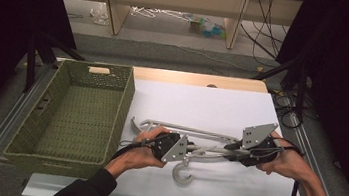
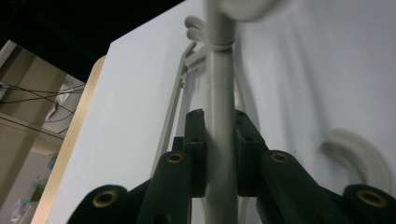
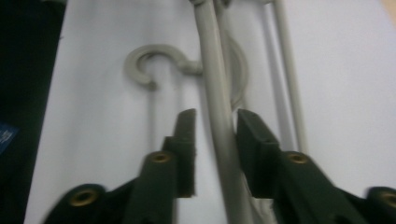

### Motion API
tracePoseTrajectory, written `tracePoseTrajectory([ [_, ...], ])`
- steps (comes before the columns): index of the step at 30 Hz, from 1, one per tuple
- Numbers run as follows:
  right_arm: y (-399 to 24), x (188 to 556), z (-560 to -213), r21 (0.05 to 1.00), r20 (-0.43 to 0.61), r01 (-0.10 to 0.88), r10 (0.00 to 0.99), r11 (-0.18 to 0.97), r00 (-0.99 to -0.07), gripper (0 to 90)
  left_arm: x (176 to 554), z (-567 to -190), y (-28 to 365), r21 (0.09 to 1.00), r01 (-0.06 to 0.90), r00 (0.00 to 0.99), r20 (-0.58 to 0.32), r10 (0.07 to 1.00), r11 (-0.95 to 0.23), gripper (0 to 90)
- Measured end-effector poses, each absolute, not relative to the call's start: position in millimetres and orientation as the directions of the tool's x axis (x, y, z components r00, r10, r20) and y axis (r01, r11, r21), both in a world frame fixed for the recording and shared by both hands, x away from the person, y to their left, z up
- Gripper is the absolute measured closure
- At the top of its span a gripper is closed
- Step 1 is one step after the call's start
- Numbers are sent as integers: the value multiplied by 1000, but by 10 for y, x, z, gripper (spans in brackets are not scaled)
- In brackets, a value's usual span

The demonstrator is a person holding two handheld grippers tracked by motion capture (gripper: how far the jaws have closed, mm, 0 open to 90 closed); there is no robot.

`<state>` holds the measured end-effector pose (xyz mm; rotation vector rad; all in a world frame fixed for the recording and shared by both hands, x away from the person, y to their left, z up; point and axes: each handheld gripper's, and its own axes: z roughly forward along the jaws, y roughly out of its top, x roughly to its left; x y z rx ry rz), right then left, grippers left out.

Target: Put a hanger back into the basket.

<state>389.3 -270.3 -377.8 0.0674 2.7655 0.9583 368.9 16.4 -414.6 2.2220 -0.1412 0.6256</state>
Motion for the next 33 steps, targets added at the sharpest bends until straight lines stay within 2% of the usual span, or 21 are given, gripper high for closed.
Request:
tracePoseTrajectory([
  [2, -2726, 3894, -3683, 640, -219, -6, 175, 768, -960, 559, 3681, -4081, 162, 654, -292, 857, 503, 112, -698, 791],
  [5, -2785, 3866, -3513, 693, -249, 33, 282, 720, -926, 457, 3698, -4009, 178, 676, -242, 865, 476, 161, -696, 791],
  [7, -2824, 3843, -3399, 733, -257, 49, 343, 679, -904, 441, 3709, -3964, 188, 694, -198, 869, 451, 203, -693, 792],
  [9, -2839, 3831, -3356, 748, -254, 56, 363, 661, -897, 421, 3719, -3936, 195, 695, -180, 870, 443, 217, -696, 791],
  [11, -2853, 3773, -3287, 757, -264, 75, 408, 650, -874, 399, 3757, -3852, 230, 713, -97, 876, 392, 280, -695, 791],
  [13, -2851, 3731, -3275, 759, -258, 85, 418, 646, -871, 403, 3793, -3796, 278, 752, -7, 888, 309, 342, -659, 791],
  [14, -2851, 3731, -3275, 759, -258, 85, 418, 646, -871, 403, 3793, -3796, 278, 752, -7, 888, 309, 342, -659, 791],
  [17, -2820, 3646, -3353, 745, -223, 118, 412, 656, -884, 401, 3880, -3662, 380, 779, 124, 876, 205, 436, -615, 791],
  [19, -2814, 3630, -3374, 742, -221, 118, 406, 660, -887, 401, 3898, -3628, 406, 783, 149, 868, 189, 460, -603, 791],
  [22, -2791, 3546, -3487, 733, -186, 143, 399, 665, -898, 391, 3975, -3472, 520, 789, 235, 849, 117, 515, -567, 792],
  [24, -2791, 3522, -3529, 735, -177, 148, 398, 661, -900, 385, 3987, -3421, 554, 801, 260, 839, 90, 537, -540, 791],
  [29, -2790, 3430, -3878, 719, -123, 201, 406, 666, -906, 361, 4005, -3131, 759, 820, 299, 819, 42, 572, -488, 791],
  [33, -2792, 3451, -3995, 717, -93, 231, 419, 658, -903, 356, 3991, -2894, 1012, 854, 291, 802, 28, 596, -431, 791],
])
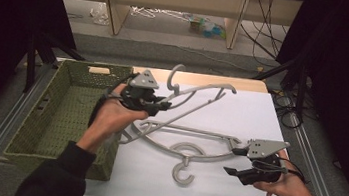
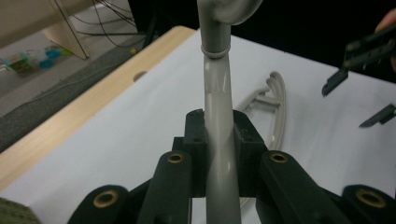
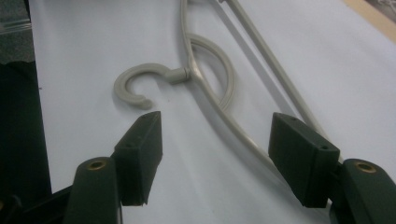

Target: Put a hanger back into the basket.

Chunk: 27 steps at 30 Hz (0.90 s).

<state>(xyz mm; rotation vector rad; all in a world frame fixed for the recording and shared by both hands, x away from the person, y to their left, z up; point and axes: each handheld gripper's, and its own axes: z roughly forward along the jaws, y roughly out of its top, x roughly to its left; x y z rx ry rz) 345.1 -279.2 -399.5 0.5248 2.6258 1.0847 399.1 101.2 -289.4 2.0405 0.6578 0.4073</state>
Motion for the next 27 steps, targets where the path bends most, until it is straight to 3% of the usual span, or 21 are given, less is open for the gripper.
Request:
tracePoseTrajectory([
  [6, -2744, 3440, -4049, 707, -84, 228, 399, 669, -913, 348, 3970, -2683, 1594, 880, 297, 727, 43, 685, -370, 792],
  [15, -2741, 3455, -4074, 699, -72, 238, 399, 674, -914, 345, 3968, -2783, 2481, 891, 334, 590, 57, 806, -308, 792],
  [27, -2733, 3481, -4124, 698, -67, 245, 401, 673, -914, 335, 3971, -3101, 3159, 887, 352, 536, 72, 841, -299, 792],
])
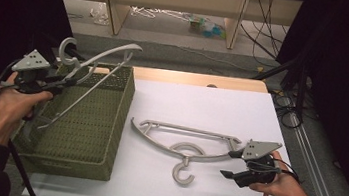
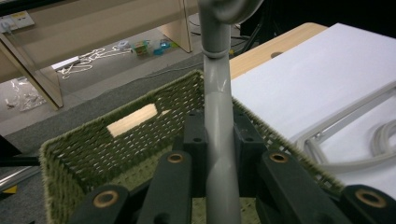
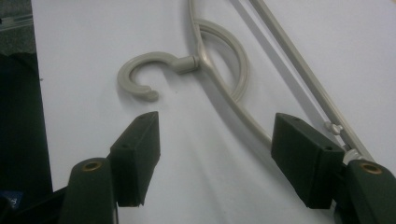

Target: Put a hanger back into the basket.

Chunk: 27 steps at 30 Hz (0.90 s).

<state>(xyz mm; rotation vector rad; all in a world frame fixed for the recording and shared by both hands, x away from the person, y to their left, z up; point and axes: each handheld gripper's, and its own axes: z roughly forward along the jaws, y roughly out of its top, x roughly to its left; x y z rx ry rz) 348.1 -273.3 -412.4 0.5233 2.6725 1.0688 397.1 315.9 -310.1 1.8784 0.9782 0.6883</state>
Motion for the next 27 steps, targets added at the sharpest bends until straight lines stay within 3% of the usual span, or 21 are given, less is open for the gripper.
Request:
tracePoseTrajectory([
  [14, -2733, 3476, -4124, 702, -60, 242, 395, 669, -917, 323, 3933, -3487, 3469, 855, 418, 506, 62, 860, -308, 791],
  [21, -2714, 3473, -4132, 701, -53, 246, 393, 670, -918, 287, 3964, -3601, 3437, 822, 463, 518, 52, 854, -331, 791],
  [24, -2717, 3472, -4141, 703, -50, 245, 390, 668, -919, 280, 4008, -3654, 3464, 762, 500, 558, 79, 826, -411, 791],
  [27, -2723, 3479, -4139, 699, -54, 249, 396, 670, -917, 280, 4034, -3725, 3397, 779, 511, 542, 37, 839, -364, 790],
])
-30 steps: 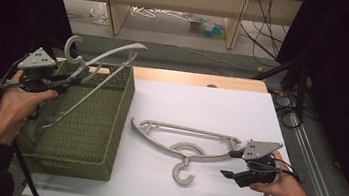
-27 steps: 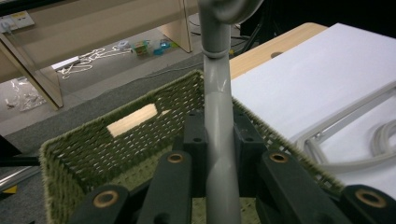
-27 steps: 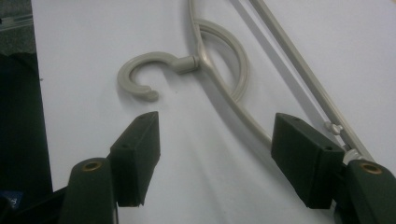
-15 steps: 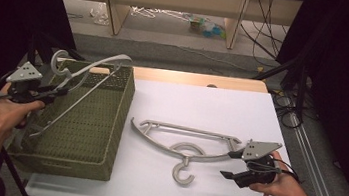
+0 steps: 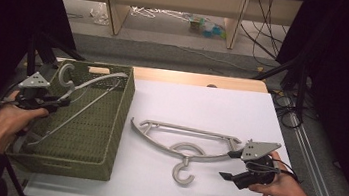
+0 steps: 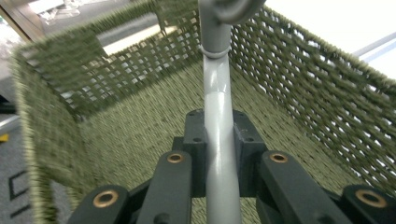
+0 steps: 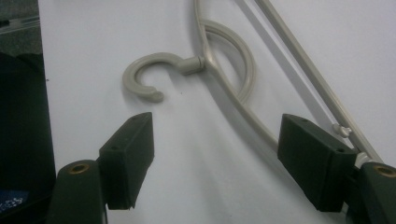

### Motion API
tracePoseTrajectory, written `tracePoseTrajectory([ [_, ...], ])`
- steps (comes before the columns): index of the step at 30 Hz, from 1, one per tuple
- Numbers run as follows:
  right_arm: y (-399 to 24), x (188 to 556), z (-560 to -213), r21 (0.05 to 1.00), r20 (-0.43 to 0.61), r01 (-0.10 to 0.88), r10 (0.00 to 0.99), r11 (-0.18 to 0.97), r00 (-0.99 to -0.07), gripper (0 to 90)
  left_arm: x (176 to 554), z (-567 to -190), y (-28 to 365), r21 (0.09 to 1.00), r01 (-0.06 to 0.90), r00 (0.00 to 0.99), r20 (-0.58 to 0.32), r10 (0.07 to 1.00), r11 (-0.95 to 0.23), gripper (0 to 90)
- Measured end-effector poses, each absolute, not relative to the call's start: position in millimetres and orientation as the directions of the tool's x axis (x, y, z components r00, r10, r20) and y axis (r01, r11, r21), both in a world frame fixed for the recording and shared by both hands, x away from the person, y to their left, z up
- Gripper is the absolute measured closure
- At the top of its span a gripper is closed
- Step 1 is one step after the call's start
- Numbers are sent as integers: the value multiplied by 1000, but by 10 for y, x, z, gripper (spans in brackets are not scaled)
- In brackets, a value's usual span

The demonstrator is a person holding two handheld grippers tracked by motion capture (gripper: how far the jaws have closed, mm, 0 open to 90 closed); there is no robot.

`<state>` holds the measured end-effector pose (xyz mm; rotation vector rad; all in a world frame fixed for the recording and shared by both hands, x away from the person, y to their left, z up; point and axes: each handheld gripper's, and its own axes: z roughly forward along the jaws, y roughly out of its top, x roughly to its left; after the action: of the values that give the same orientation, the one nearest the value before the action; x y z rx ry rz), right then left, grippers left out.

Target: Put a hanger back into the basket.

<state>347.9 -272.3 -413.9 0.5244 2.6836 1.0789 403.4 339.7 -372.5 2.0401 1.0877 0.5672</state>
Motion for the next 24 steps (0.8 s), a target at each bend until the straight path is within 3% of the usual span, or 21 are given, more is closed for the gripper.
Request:
tracePoseTrajectory([
  [7, -2712, 3474, -4162, 694, -51, 246, 388, 676, -920, 280, 4168, -3921, 3333, 690, 582, 568, 32, 822, -430, 787],
  [10, -2715, 3475, -4154, 691, -47, 250, 388, 678, -920, 280, 4196, -4004, 3326, 681, 613, 543, 6, 840, -401, 777],
  [23, -2712, 3488, -4187, 688, -47, 258, 396, 679, -917, 277, 4195, -4083, 3468, 668, 693, 352, 15, 936, -272, 655],
  [24, -2714, 3488, -4197, 688, -46, 257, 394, 679, -918, 275, 4181, -4073, 3491, 665, 707, 316, 9, 949, -242, 609],
])
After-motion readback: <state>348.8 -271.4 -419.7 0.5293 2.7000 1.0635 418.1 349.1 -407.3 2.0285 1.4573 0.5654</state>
